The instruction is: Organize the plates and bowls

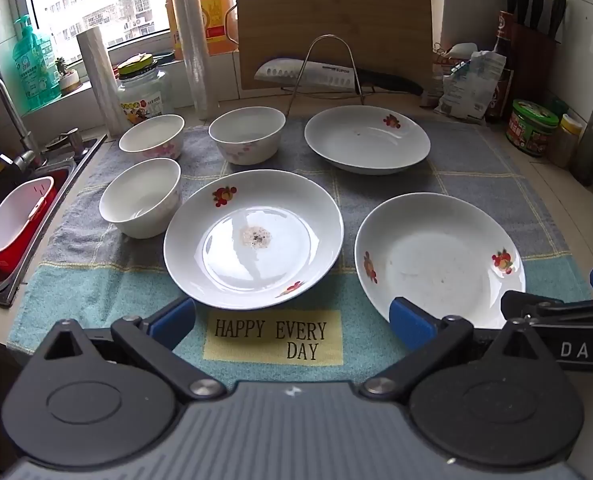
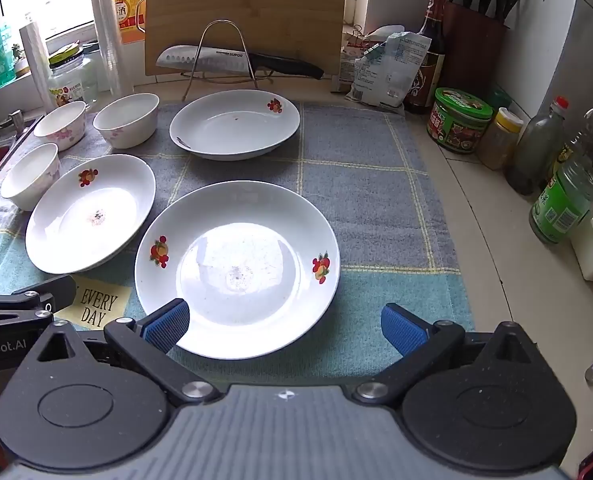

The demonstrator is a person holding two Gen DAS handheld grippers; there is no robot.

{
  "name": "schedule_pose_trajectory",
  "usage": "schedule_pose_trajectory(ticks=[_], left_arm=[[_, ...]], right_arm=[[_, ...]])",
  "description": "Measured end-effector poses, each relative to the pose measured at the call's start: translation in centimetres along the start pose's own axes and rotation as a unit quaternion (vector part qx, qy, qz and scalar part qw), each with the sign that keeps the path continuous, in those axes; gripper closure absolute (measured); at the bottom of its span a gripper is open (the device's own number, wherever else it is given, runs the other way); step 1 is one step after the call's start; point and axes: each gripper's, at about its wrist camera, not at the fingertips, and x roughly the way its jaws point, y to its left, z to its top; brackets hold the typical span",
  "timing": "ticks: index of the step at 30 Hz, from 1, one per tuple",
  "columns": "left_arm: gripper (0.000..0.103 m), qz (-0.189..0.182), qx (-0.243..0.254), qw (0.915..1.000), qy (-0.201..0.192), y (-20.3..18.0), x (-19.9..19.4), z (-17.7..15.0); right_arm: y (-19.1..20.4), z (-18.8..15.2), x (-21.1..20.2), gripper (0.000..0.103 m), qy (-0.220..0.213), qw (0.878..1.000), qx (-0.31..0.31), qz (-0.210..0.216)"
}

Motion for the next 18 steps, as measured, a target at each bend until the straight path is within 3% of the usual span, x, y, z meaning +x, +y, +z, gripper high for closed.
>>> schedule_pose_trajectory(ticks=[18], left_arm=[[0.001,0.001,0.0,1.0,-0.003,0.05,-0.13,0.08]], right_arm=[[0.26,-0.03,-0.28,0.0,-0.002,1.0,-0.003,-0.002]])
